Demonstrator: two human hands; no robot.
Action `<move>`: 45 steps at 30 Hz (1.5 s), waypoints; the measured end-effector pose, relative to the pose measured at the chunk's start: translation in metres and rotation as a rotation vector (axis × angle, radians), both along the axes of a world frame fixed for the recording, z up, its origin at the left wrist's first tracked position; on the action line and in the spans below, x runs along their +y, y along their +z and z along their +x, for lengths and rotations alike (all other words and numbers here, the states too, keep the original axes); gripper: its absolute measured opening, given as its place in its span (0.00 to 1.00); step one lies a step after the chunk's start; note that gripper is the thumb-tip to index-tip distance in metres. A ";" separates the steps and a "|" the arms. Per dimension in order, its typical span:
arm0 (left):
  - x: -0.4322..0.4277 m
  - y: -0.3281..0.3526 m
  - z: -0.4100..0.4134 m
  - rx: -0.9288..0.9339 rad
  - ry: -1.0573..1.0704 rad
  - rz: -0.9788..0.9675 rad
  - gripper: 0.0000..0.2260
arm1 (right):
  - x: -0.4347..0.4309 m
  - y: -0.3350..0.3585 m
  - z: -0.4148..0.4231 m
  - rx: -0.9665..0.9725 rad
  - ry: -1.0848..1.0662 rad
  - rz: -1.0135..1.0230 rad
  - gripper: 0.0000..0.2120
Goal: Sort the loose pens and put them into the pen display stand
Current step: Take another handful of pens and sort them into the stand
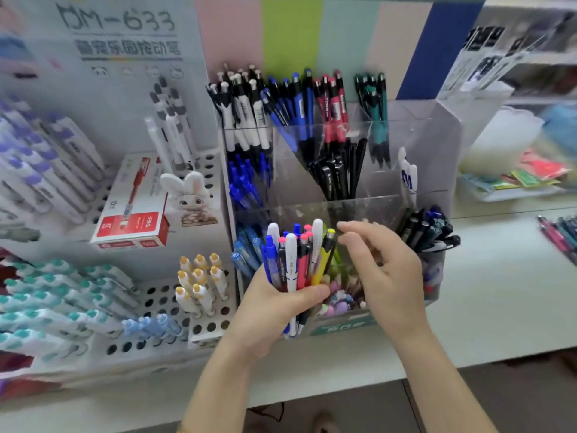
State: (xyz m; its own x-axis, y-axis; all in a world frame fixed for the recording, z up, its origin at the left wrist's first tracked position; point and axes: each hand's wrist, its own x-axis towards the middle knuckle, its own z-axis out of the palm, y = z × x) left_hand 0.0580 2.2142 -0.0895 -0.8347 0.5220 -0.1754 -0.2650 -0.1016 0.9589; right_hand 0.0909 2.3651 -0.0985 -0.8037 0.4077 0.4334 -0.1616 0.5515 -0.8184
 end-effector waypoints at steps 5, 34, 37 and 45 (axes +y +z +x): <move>0.009 0.002 0.006 0.037 -0.017 0.021 0.14 | -0.004 0.005 0.009 -0.233 0.261 -0.224 0.06; 0.063 0.051 -0.023 0.131 0.155 0.084 0.04 | 0.073 0.074 -0.044 0.269 -0.015 -0.184 0.12; 0.084 0.058 -0.029 0.130 0.110 0.097 0.05 | 0.100 0.097 -0.057 0.414 -0.147 -0.121 0.10; 0.125 0.061 -0.043 0.152 0.010 0.110 0.07 | 0.144 0.112 -0.091 0.594 -0.314 0.258 0.11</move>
State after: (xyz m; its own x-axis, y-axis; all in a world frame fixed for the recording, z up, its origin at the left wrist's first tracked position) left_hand 0.0150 2.3390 -0.0289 -0.8527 0.5223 0.0104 -0.1167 -0.2099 0.9707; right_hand -0.0002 2.5096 0.0130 -0.2642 0.4064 0.8747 -0.3410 0.8089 -0.4789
